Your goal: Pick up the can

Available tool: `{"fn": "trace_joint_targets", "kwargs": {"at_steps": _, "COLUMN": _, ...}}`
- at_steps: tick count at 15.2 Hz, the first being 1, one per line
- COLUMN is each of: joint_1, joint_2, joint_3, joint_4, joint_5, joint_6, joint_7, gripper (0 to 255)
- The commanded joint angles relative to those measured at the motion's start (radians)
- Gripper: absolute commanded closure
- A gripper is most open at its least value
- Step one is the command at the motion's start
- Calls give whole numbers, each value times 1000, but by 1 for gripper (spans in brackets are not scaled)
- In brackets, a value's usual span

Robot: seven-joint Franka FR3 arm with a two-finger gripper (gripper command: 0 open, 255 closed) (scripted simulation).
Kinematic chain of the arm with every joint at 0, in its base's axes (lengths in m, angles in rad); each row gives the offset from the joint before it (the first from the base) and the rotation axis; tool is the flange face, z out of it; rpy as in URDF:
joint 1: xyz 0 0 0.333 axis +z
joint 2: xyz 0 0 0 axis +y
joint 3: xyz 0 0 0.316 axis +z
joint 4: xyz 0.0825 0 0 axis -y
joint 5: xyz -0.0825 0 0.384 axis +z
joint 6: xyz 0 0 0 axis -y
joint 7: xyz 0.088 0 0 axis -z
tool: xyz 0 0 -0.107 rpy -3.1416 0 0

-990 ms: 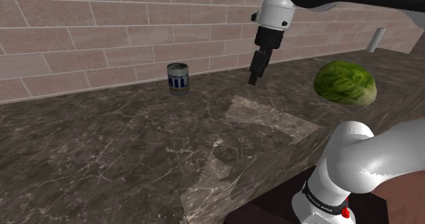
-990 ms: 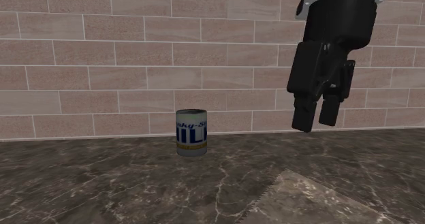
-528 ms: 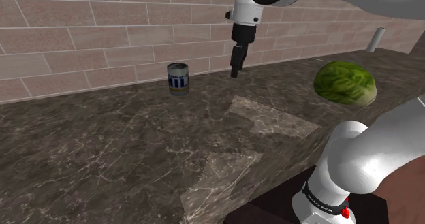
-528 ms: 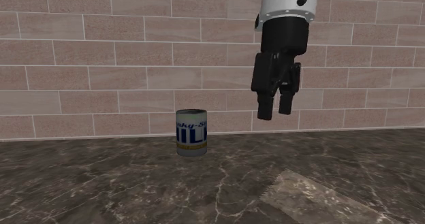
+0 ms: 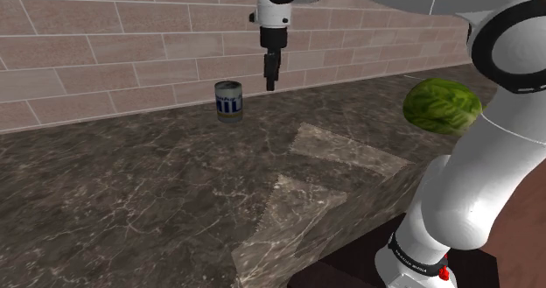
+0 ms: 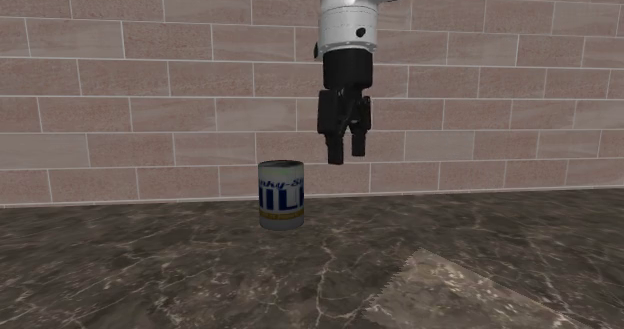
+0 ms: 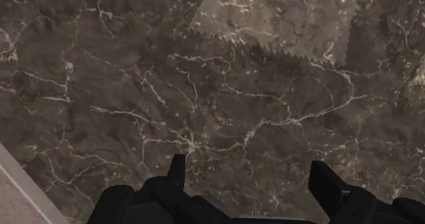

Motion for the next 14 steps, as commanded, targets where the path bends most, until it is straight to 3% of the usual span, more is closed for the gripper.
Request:
{"fn": "trace_joint_targets", "kwargs": {"at_steps": 1, "joint_1": 5, "joint_2": 84, "joint_3": 3, "joint_4": 85, "joint_5": -14, "joint_6": -13, "joint_7": -41, "gripper": 0}}
{"fn": "trace_joint_targets", "kwargs": {"at_steps": 5, "joint_1": 18, "joint_2": 283, "joint_3": 17, "joint_4": 330, "joint_5": -45, "joint_6": -80, "joint_7": -112, "gripper": 0}}
{"fn": "trace_joint_targets", "kwargs": {"at_steps": 9, "joint_1": 37, "joint_2": 510, "joint_3": 30, "joint_4": 644, "joint_5": -80, "joint_6": -186, "joint_7": -179, "gripper": 0}}
{"fn": "trace_joint_targets", "kwargs": {"at_steps": 14, "joint_1": 36, "joint_2": 471, "joint_3": 30, "joint_4": 515, "joint_5": -79, "joint_6": -96, "joint_7": -172, "gripper": 0}}
